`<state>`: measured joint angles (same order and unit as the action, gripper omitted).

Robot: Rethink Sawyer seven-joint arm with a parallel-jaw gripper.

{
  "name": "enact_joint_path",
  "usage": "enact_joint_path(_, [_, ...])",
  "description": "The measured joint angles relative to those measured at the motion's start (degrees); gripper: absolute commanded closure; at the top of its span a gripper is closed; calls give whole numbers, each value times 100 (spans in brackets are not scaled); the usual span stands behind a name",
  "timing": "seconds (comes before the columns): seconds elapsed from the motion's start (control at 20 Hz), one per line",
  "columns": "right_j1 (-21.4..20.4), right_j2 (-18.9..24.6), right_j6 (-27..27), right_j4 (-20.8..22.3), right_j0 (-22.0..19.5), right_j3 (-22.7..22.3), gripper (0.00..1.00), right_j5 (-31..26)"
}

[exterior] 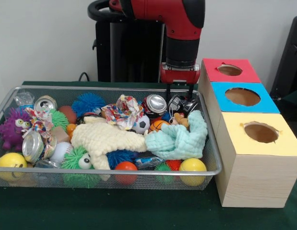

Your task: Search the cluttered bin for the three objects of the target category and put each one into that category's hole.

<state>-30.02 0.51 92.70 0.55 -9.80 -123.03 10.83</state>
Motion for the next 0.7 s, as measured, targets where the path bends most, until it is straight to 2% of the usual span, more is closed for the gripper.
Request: enact_joint_path(0.7, [-71, -4, 0, -25, 66, 113, 0, 74])
